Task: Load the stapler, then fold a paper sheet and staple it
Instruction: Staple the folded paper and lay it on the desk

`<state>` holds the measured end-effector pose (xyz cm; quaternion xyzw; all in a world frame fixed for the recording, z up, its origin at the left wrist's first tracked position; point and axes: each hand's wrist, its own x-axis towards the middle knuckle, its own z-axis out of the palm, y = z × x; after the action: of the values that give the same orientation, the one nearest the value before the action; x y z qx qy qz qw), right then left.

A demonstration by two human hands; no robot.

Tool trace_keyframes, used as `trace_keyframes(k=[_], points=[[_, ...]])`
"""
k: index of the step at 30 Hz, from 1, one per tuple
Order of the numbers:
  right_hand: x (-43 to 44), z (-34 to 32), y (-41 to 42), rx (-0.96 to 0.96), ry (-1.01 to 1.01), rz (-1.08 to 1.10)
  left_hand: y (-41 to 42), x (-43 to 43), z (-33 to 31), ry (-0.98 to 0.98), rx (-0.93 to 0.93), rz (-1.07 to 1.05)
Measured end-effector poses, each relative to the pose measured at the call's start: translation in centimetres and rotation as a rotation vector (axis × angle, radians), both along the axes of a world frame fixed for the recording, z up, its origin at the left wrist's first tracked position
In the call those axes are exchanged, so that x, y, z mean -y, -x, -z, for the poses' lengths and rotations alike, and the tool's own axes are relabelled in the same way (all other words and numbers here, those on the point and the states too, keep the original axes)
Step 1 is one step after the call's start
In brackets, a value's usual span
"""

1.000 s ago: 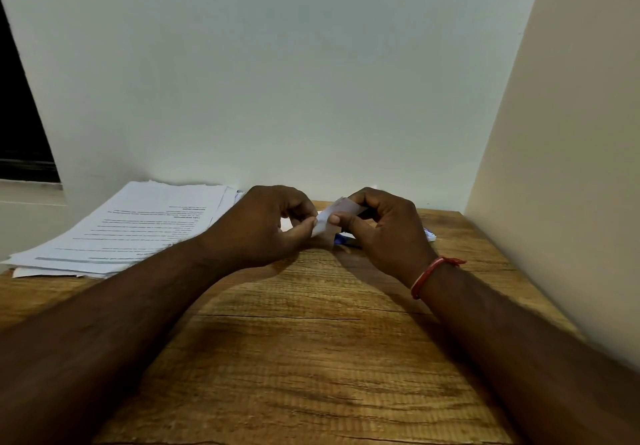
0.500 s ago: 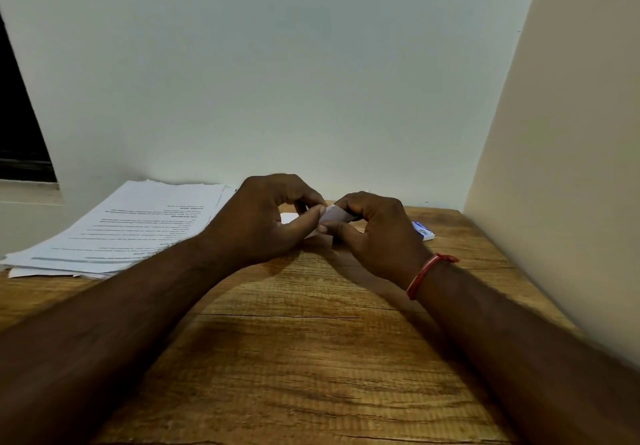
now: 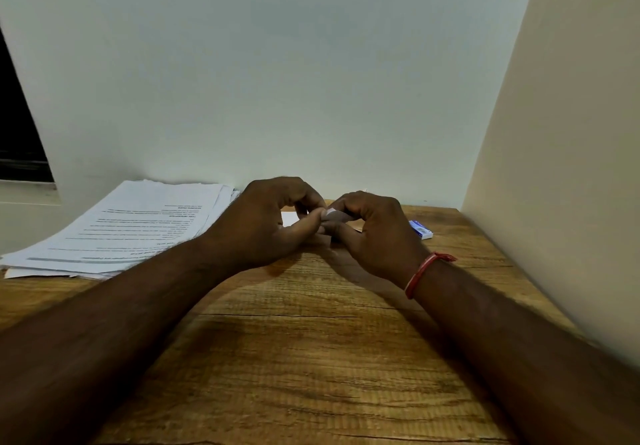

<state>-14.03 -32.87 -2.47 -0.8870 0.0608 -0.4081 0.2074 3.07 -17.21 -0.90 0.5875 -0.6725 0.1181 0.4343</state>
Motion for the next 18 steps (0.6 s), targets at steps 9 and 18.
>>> trace_keyframes(k=[9,18], points=[[0.6,0.2,-0.3,0.065,-0.261,-0.01,-0.4,-0.2,0.2,-0.068,-0.146,0.019],[1.8,0.0,-0.3,0.241,-0.643,0.049,-3.0,0.2,0.9,-0.103,-0.246,-0.164]])
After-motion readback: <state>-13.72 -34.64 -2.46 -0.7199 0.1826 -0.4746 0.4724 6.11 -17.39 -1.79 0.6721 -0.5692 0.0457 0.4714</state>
